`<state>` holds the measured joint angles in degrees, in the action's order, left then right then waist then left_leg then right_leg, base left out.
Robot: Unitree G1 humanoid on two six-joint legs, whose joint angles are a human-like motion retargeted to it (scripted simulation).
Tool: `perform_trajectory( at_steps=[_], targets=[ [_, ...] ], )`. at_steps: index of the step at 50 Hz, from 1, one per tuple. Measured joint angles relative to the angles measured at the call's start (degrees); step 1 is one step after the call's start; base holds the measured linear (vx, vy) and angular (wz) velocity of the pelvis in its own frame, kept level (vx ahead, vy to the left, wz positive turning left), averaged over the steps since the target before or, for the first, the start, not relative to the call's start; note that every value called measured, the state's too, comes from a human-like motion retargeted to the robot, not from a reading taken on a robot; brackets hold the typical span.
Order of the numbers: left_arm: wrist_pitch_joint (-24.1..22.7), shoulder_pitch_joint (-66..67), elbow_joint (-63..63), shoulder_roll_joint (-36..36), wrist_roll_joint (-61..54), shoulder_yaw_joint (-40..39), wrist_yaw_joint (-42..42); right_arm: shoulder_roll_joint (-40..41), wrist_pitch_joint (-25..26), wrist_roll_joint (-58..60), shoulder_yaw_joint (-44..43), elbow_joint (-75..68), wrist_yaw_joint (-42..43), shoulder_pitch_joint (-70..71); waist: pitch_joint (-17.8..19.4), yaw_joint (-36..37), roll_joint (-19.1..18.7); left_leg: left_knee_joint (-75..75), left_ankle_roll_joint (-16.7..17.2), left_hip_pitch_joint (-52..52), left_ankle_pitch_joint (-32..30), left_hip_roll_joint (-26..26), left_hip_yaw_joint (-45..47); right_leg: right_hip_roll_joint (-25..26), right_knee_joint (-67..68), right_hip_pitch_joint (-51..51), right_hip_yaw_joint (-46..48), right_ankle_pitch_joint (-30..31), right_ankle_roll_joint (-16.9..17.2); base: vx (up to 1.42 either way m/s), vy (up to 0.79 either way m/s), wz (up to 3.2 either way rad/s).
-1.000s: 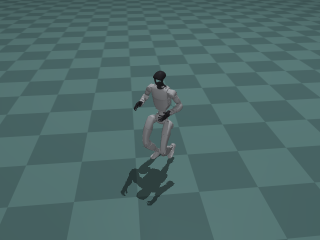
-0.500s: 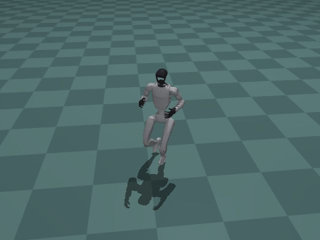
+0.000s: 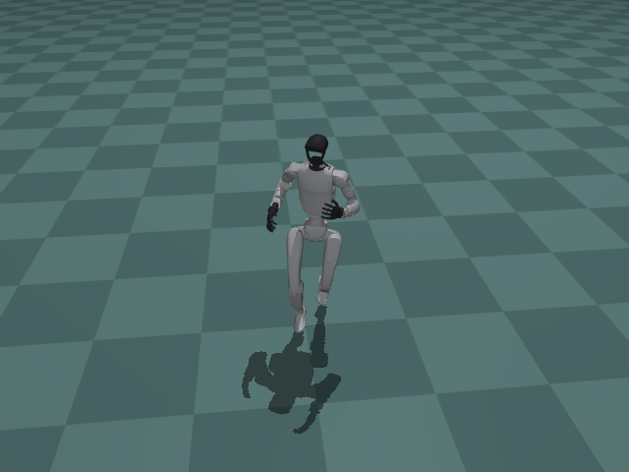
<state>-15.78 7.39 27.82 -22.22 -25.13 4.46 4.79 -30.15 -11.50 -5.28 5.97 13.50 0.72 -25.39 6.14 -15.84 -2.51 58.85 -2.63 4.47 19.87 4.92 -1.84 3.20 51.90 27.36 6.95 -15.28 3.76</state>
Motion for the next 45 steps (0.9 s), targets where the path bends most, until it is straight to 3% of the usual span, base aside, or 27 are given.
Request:
perform_trajectory(
  at_steps=[3,5,8,10,15,20,24,27,30,33,36,40,42,45],
  targets=[
    [1.8,3.3,-2.9,0.0,-0.6,0.7,-0.8,-0.7,0.4,2.3,0.0,-0.1,0.9,2.3,0.4,2.9,0.0,15.6,-3.0,4.4,4.6,-4.2,2.7,0.2,5.3,-3.4,0.6,-7.9,-3.0,0.8,0.05,0.56],
    [3.5,5.9,-6.7,0.3,0.4,0.5,0.1,-0.8,0.6,4.3,0.0,-1.0,2.5,6.1,1.3,5.4,0.5,25.8,-6.9,9.6,9.8,-7.6,4.9,-0.3,9.0,-5.6,0.8,-14.5,-4.8,0.84,0.07,0.65],
    [5.3,9.7,-11.9,1.0,1.3,0.0,2.4,0.8,0.0,4.4,-0.4,-1.5,6.7,14.5,1.2,9.5,1.6,32.4,-11.9,21.1,14.4,-9.3,6.7,-1.5,8.9,-9.0,0.1,-18.1,-4.5,0.88,0.08,0.58],
    [5.3,13.1,-12.9,1.0,-0.1,-0.3,2.8,2.7,-1.0,1.9,-1.2,1.0,9.2,18.4,-0.2,12.0,2.8,30.4,-12.3,27.9,13.7,-8.5,7.4,-3.0,6.1,-11.7,-0.8,-15.0,-2.3,0.9,0.09,0.4],
    [4.2,22.5,-9.1,-0.5,-7.9,-0.1,0.1,5.7,-3.4,-4.3,-2.5,10.6,10.9,20.0,-3.6,15.7,5.4,10.5,-9.9,31.7,7.5,-2.5,11.3,-10.1,1.4,-19.4,-0.5,7.8,6.0,0.88,0.19,0.35],
    [4.8,24.8,-4.7,-1.9,-13.3,-0.2,-4.2,5.3,-3.5,-4.3,-1.6,14.1,8.4,19.8,-5.2,14.7,7.0,-5.2,-7.4,28.1,4.7,6.2,8.9,-16.5,9.5,-21.9,0.1,17.4,6.6,0.76,0.16,0.51],
    [5.7,20.7,-3.5,-3.5,-8.5,1.0,-7.3,5.6,-1.2,-3.1,1.4,10.0,3.4,17.9,-4.8,11.9,8.8,-0.4,-11.9,25.9,13.2,12.3,5.8,-20.2,25.6,-19.7,-1.5,15.0,3.2,0.7,0.08,0.53],
    [6.7,14.2,-5.1,-5.2,0.1,1.7,-9.3,6.9,1.2,-2.6,3.6,2.1,-1.2,16.8,-3.1,9.1,10.0,4.9,-12.4,24.1,19.0,14.2,3.6,-20.8,37.2,-14.5,-3.1,9.9,-0.1,0.67,-0.02,0.42],
    [7.4,6.7,-8.4,-6.1,6.1,2.6,-10.5,7.1,1.9,-3.4,4.5,-5.5,-5.7,16.2,-1.4,6.2,9.1,4.4,-12.4,19.8,20.6,14.6,1.7,-19.1,42.6,-6.8,-4.8,3.8,-2.6,0.71,0.04,0.09],
    [7.3,3.3,-9.2,-6.5,6.7,2.3,-11.7,5.5,1.4,-5.8,3.6,-6.9,-8.3,12.9,-1.2,2.6,6.1,-0.6,-8.9,13.5,17.1,12.9,-1.4,-15.7,39.0,0.1,-3.4,-1.6,-4.7,0.73,-0.01,-0.08],
    [6.5,2.0,-9.1,-6.5,5.0,2.1,-12.8,3.6,1.0,-8.6,2.1,-6.3,-9.0,8.9,-1.5,-1.5,2.6,-5.9,-3.1,7.4,9.0,8.0,-2.0,-10.8,27.9,4.4,-1.0,-3.0,-4.4,0.73,-0.07,0.08],
    [5.0,1.2,-9.4,-6.1,1.8,3.4,-14.6,2.2,1.2,-11.0,0.5,-6.2,-8.3,4.1,-1.3,-4.8,-1.5,-9.3,3.7,1.5,-3.3,2.1,-2.1,-3.0,8.1,5.9,-0.2,0.6,-0.6,0.7,-0.06,0.1],
    [4.6,0.7,-9.8,-6.2,0.6,4.4,-15.8,2.0,1.4,-11.3,-0.1,-6.3,-8.1,2.3,-1.0,-5.1,-3.2,-8.6,5.5,-0.2,-7.7,-0.4,-2.1,0.9,-1.6,5.3,-1.0,3.7,1.7,0.65,-0.03,-0.03],
    [4.8,-0.5,-10.1,-6.7,-1.2,5.9,-17.9,1.6,1.9,-10.9,-0.8,-6.2,-8.4,0.5,-0.4,-4.6,-5.1,-4.9,5.8,-2.1,-9.2,-3.6,-1.6,5.3,-12.2,3.6,-2.7,8.1,4.5,0.63,-0.02,-0.02]
  ],
)
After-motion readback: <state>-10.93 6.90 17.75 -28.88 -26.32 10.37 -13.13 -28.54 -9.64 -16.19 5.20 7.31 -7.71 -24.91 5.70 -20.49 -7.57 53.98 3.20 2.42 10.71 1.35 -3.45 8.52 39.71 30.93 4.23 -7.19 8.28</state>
